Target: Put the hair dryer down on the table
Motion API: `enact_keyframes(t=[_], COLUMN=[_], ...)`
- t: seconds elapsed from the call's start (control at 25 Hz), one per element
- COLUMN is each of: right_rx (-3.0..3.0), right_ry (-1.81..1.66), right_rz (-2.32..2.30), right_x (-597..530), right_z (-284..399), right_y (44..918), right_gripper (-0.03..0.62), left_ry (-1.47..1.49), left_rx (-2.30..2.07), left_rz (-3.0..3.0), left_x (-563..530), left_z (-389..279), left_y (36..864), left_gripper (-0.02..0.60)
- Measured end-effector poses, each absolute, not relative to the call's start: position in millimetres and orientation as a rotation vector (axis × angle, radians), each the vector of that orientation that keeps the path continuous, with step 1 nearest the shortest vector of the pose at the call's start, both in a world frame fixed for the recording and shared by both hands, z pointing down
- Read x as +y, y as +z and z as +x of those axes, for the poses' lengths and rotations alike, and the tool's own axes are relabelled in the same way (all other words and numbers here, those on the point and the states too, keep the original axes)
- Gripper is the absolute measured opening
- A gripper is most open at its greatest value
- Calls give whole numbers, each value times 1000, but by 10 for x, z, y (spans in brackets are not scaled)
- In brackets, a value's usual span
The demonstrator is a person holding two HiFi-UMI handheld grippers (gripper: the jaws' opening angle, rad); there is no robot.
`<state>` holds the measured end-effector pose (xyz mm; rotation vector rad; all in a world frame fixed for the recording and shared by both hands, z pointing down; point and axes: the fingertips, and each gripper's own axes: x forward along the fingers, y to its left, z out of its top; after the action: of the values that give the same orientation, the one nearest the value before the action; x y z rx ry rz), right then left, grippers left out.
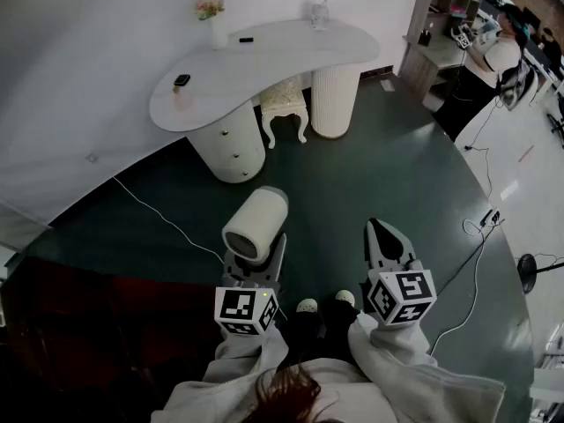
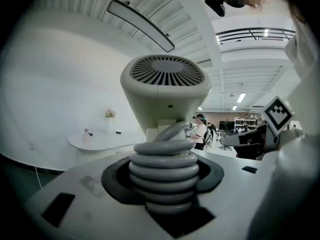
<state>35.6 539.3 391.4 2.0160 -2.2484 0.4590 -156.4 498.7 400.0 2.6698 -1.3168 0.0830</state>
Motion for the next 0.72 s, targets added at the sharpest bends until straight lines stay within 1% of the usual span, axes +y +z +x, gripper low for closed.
enact_keyframes(t=[0.4, 0.72], right_rx=[-2244, -2240], right_ry=[421, 445], right_rz=[2052, 2059], right_x=[5570, 5646], right_z=[79, 24], right_y=[3800, 3856], right_gripper=[51, 51], left_ry=[60, 58], left_rx=[-1373, -1394], left_rz=[2677, 2676], left_x=[5145, 5241], left_z=[-1933, -2033], left_y=[3933, 3950], left_gripper=[213, 213])
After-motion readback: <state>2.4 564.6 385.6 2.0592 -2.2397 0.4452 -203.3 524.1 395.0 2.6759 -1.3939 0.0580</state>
